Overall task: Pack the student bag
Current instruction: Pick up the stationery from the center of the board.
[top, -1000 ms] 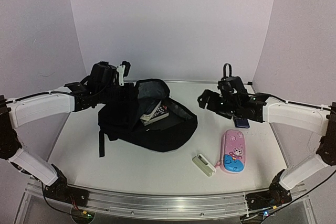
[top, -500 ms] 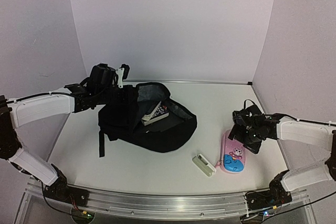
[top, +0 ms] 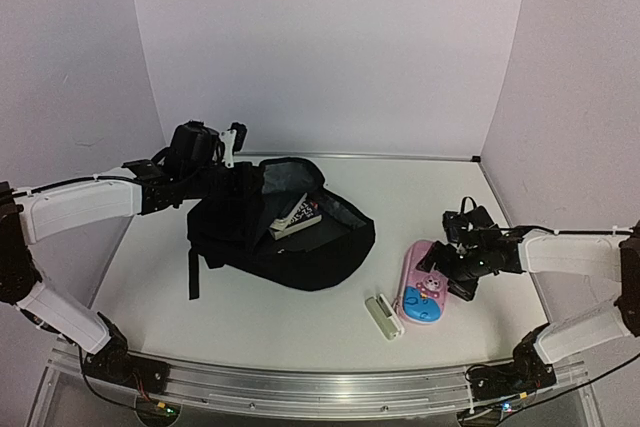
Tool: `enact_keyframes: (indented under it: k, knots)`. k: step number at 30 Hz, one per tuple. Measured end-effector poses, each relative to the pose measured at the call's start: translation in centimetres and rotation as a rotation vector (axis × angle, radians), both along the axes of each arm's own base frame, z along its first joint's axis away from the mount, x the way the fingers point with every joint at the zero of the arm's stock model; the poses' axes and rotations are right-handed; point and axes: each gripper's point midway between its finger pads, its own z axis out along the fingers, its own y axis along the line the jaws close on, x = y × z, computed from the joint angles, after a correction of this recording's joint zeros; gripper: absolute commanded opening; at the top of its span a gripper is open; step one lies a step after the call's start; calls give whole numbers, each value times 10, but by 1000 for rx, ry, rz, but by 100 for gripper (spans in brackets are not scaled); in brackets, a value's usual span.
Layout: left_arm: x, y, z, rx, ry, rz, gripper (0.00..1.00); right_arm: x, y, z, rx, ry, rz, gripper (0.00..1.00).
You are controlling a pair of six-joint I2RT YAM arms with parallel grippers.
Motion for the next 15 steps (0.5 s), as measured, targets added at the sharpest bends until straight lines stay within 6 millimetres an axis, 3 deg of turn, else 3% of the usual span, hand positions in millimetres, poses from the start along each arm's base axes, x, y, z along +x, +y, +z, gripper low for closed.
enact_keyframes:
  k: [7, 11, 15]
  knots:
    - [-1, 1, -4, 0, 10, 5, 0, 24, 46, 25, 123, -97, 96, 94]
    - [-2, 2, -6, 2, 13, 7, 0, 28, 43, 25, 126, -117, 80, 91]
    - [-3, 4, -1, -5, 3, 7, 0, 16, 25, 2, 90, -67, 46, 86]
